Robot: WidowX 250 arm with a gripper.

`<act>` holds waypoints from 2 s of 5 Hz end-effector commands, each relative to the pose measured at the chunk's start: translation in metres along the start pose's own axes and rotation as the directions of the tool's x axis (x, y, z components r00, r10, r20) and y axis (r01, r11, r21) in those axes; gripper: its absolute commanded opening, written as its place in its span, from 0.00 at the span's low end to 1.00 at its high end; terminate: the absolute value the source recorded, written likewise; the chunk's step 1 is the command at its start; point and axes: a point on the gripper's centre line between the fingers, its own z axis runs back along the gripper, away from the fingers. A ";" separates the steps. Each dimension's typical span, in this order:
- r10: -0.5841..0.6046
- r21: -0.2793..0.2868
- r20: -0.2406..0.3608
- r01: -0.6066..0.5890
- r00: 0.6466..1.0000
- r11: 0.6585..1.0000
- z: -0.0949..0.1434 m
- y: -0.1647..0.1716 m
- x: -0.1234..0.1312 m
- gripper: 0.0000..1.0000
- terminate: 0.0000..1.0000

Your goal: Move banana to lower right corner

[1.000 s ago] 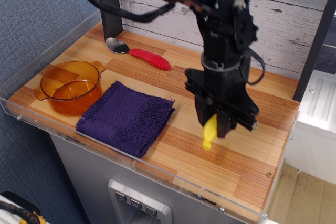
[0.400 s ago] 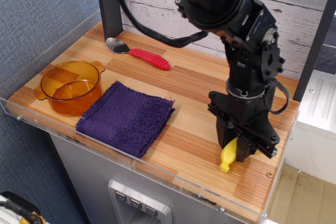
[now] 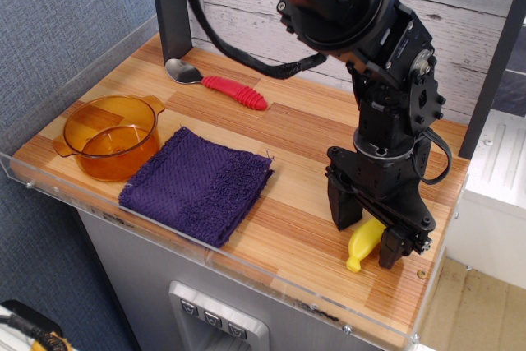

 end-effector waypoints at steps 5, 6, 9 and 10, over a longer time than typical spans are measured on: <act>0.065 0.077 -0.017 -0.063 0.998 0.995 0.129 0.025 -0.053 1.00 0.00; 0.166 0.095 -0.019 -0.164 0.986 0.982 0.135 0.032 -0.069 1.00 0.00; 0.532 0.155 -0.028 -0.522 0.846 0.839 0.126 0.090 -0.122 1.00 0.00; 0.614 0.168 -0.012 -0.604 0.789 0.779 0.119 0.104 -0.136 1.00 0.00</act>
